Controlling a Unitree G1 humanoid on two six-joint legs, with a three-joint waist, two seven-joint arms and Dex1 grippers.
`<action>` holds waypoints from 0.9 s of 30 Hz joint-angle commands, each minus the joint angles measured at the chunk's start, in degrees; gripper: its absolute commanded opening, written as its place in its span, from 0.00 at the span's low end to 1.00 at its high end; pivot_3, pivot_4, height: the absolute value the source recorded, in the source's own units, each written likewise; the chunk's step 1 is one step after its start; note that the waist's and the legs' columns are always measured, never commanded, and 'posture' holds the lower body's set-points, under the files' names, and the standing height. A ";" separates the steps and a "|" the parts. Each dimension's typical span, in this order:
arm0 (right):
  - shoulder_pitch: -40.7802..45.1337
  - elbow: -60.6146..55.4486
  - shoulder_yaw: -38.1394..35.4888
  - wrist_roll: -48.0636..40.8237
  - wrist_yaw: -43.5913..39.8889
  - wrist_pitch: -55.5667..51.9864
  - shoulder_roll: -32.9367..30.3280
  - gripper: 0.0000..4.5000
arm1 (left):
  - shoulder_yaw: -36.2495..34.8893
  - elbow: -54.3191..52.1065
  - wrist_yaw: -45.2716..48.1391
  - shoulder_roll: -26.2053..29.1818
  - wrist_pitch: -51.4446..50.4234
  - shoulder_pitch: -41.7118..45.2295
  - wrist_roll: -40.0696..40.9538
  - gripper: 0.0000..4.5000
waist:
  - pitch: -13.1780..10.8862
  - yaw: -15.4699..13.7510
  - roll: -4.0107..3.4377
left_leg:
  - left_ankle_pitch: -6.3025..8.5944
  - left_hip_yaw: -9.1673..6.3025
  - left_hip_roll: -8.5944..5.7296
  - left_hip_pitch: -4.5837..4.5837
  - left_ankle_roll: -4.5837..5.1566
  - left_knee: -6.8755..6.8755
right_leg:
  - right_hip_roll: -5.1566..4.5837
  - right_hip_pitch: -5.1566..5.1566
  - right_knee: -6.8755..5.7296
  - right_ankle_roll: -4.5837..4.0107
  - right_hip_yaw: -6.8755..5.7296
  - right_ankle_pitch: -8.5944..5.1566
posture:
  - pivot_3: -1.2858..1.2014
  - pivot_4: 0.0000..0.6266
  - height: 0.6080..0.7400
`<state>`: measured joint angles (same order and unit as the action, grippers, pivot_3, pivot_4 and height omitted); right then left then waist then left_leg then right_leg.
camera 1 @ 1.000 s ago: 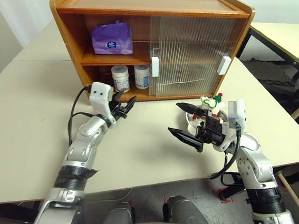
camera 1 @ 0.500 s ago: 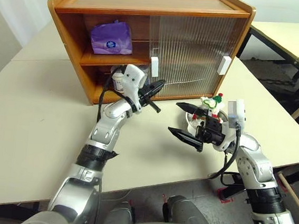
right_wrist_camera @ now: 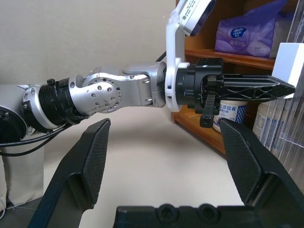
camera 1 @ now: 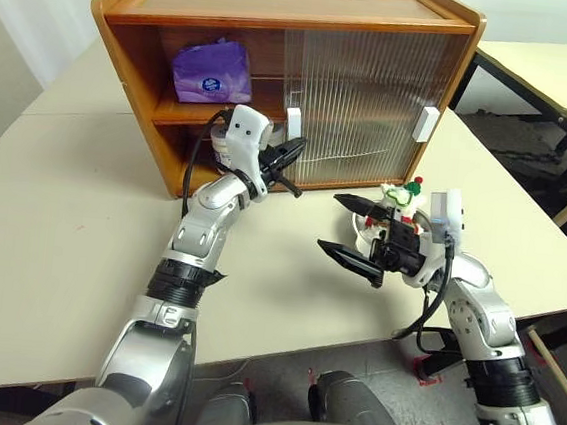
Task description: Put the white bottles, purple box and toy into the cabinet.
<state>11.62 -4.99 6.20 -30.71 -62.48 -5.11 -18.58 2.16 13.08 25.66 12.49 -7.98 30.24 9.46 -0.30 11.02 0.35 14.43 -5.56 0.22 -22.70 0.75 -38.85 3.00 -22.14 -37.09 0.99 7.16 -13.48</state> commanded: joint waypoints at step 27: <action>-0.32 0.31 0.70 1.27 0.36 1.47 0.87 1.00 | -2.30 7.40 -5.62 -0.41 1.51 5.52 -2.04 0.00 | -0.05 1.48 0.06 | -0.01 0.08 -0.19 0.36 0.00 -0.03 | 0.10 0.34 0.00 0.04 0.00 0.02 | 0.41 0.00 1.00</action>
<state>11.20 -5.24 6.32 -30.36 -62.03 -4.01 -17.80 2.03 21.05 21.62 10.90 -6.77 36.07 8.14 -0.34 12.51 0.41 14.41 -5.48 0.04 -22.33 0.75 -38.87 3.11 -21.79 -37.09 1.03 7.16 -13.45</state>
